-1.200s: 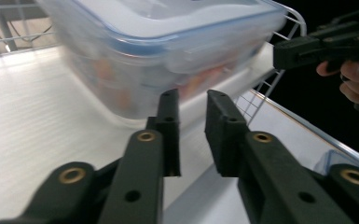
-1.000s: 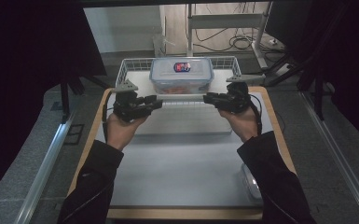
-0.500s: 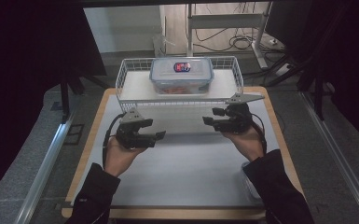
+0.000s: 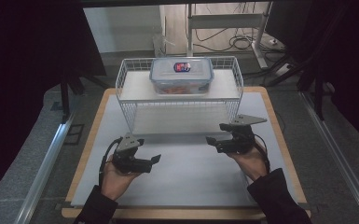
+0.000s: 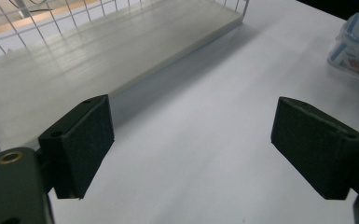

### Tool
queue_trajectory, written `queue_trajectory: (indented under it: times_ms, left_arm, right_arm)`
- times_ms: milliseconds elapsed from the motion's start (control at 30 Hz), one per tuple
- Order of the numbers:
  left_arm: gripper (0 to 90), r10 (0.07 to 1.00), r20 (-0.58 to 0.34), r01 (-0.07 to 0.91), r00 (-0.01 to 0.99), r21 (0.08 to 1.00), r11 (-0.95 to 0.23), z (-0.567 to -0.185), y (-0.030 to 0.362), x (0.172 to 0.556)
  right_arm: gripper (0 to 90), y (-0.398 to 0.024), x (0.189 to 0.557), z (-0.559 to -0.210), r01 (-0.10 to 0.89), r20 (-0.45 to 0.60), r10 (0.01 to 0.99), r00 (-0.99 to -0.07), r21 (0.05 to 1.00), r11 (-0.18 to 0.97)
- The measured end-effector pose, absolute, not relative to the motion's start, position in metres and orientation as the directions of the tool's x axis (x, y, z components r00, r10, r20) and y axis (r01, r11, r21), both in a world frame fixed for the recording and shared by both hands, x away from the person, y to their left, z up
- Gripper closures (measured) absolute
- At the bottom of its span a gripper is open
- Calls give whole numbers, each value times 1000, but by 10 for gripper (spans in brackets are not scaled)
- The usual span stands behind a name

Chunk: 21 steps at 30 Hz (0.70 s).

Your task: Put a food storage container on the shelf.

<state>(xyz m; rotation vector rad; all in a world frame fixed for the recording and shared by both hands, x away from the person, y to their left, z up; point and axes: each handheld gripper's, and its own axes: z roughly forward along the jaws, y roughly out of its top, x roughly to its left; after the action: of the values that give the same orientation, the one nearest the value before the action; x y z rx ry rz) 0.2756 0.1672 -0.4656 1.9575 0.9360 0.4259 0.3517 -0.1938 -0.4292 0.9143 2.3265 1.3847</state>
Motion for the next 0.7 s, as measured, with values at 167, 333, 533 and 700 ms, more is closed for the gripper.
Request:
queue_trajectory:
  times_ms: [167,333,533,700]
  left_arm:
    - [96,774,-45,447,632,836,-317,-477,172,261]
    - [68,781,-11,455,624,818,-352,-490,172,248]
    - [40,785,33,447,619,806,-387,-503,171,239]
    - [25,795,62,454,604,792,-407,-513,173,238]
  right_arm:
    - [168,-200,342,-440,385,70,658,-750,855,348]
    - [130,-207,331,-449,395,63,666,-743,845,361]
    - [116,-211,319,-457,407,52,672,-739,829,383]
    - [121,-212,313,-466,432,56,672,-738,804,408]
